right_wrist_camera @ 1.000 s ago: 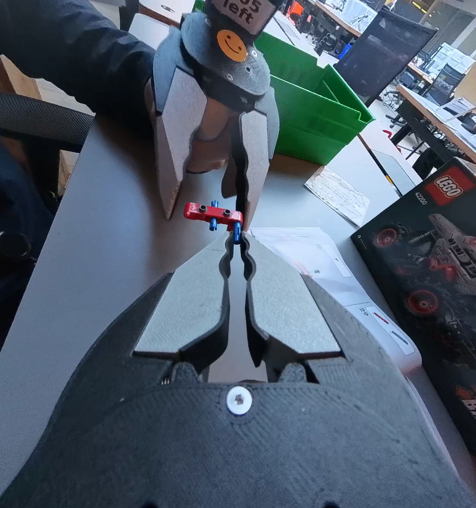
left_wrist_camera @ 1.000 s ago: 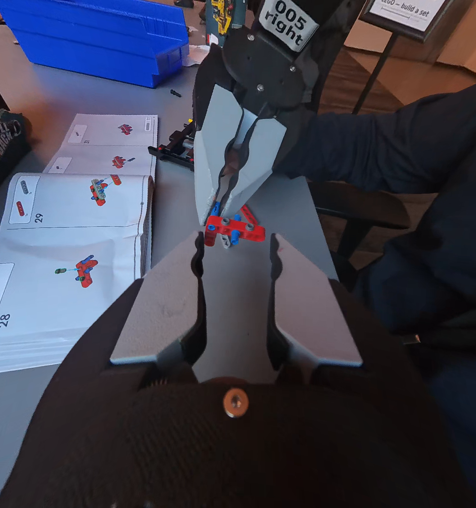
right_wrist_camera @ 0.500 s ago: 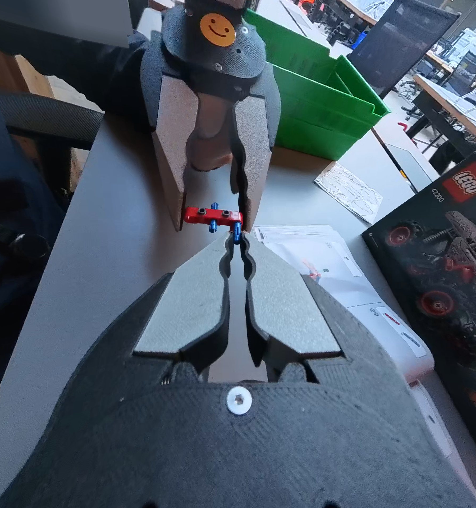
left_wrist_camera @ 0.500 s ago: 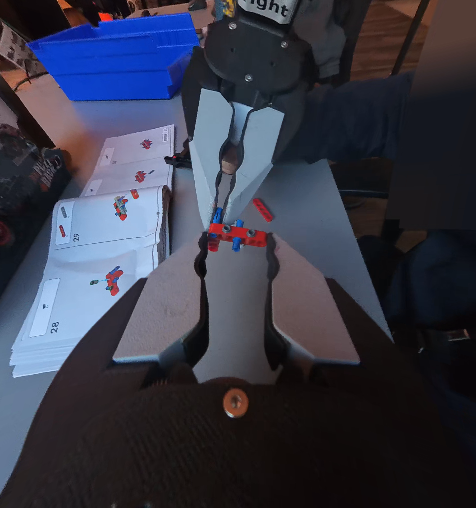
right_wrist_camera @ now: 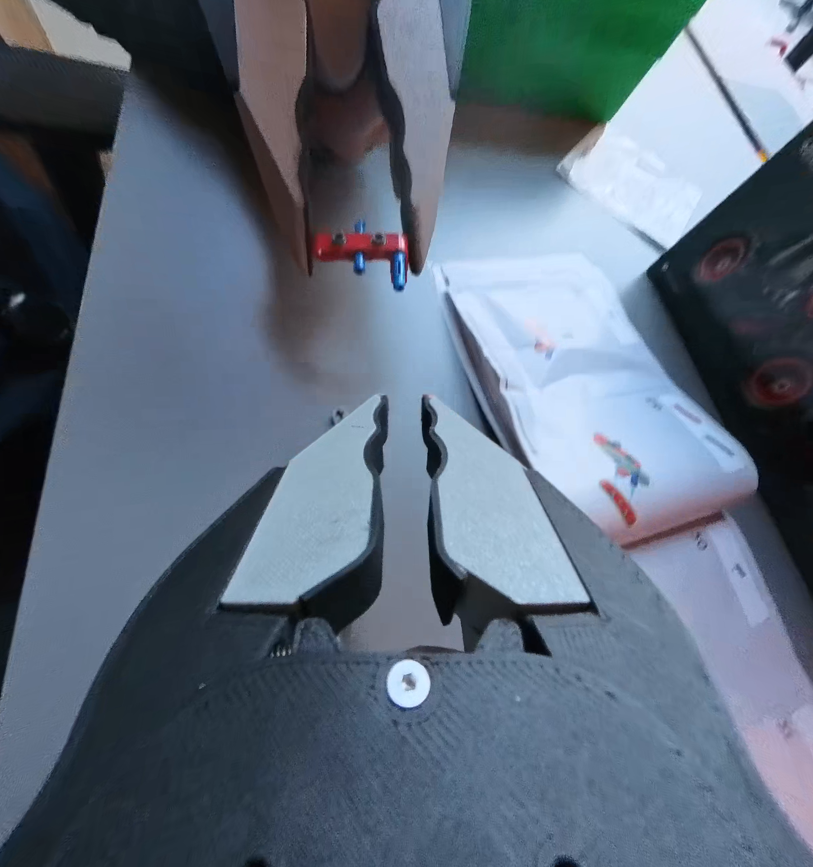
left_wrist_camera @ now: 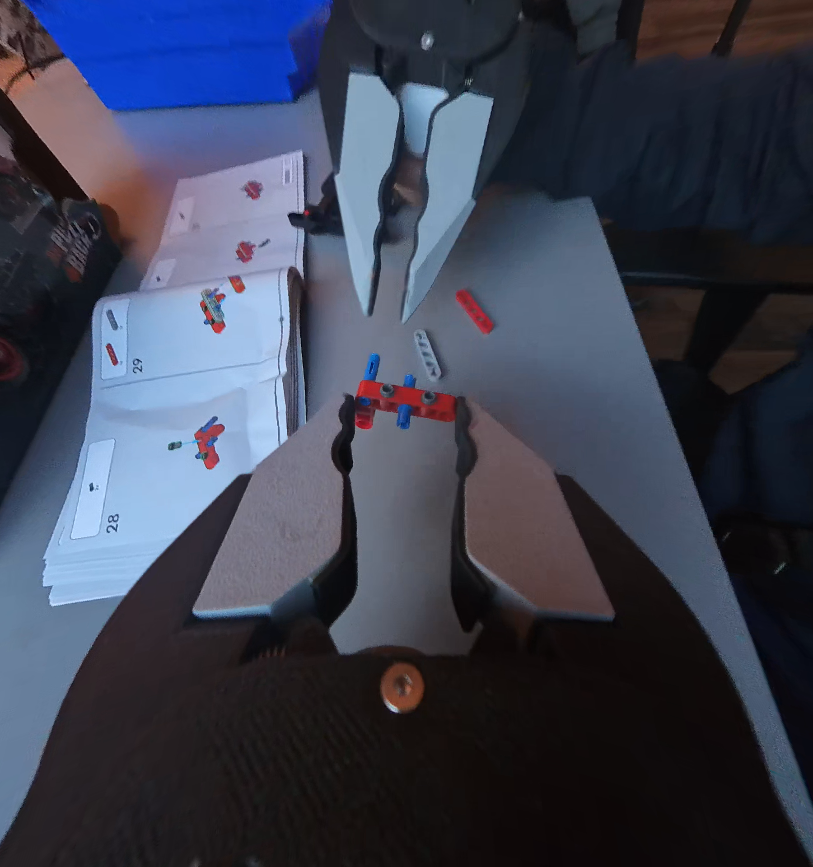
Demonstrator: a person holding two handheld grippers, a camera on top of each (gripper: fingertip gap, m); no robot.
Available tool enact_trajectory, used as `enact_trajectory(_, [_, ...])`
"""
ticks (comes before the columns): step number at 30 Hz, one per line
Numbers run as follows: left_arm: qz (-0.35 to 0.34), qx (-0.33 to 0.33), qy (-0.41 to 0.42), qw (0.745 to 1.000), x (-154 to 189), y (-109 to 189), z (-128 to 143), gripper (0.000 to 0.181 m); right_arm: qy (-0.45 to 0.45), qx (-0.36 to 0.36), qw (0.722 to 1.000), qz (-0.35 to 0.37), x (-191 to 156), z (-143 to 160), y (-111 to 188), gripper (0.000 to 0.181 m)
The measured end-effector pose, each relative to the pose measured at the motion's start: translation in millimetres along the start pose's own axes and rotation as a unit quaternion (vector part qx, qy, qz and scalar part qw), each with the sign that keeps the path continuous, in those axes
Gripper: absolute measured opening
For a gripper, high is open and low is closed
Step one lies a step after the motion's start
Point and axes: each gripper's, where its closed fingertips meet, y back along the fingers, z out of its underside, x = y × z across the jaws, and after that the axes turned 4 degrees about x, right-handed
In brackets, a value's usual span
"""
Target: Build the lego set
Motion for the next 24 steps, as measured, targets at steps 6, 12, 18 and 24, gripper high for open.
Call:
enact_trajectory(6, [0.005,-0.025,0.009,1.0,3,-5,9,0.04,-0.038,-0.022,0.999,-0.01,-11,24,9,0.014])
enact_trajectory(12, [-0.001,-0.033,0.009,0.999,-2,-6,14,0.04,-0.056,-0.035,0.997,-0.031,-21,32,8,0.018])
enact_trajectory(18, [-0.044,-0.004,-0.003,0.999,-15,-2,4,0.04,-0.051,-0.058,0.996,-0.036,-24,38,3,0.018])
enact_trajectory(24, [-0.055,0.011,-0.018,0.998,-16,-2,-2,0.041,-0.036,-0.057,0.996,-0.05,-32,34,-2,0.006])
